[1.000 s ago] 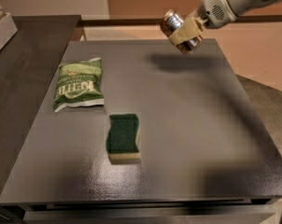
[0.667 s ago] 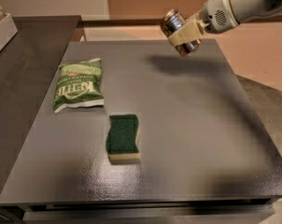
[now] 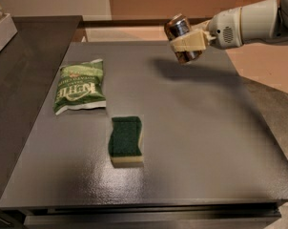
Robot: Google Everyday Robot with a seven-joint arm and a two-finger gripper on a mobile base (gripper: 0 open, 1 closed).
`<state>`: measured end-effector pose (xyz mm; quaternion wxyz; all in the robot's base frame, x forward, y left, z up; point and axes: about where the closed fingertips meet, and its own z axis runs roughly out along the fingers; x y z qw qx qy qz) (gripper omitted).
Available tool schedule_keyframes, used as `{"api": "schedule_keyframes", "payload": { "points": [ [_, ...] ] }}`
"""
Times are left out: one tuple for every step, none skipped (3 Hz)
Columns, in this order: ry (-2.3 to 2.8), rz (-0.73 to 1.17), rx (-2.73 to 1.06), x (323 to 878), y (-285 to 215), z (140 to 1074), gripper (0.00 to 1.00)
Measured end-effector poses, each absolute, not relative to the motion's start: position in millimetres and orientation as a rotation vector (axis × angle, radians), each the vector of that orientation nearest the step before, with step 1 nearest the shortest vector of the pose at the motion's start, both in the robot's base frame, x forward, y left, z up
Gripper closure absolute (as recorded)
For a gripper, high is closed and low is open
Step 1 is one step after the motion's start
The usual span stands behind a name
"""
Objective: Place orange can upright
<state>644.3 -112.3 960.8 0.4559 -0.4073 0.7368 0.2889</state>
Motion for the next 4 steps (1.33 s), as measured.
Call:
{"api": "schedule_keyframes", "payload": {
  "points": [
    [1.720, 0.800, -0.908, 644.0, -113.5, 950.2, 1.00],
    [1.649, 0.847, -0.851, 641.8, -113.8, 943.8, 1.00],
    [1.603, 0.865, -0.824, 638.7, -114.3, 937.7, 1.00],
    [1.589, 0.838, -0.813, 636.5, -118.0, 931.2, 1.00]
  ]
}}
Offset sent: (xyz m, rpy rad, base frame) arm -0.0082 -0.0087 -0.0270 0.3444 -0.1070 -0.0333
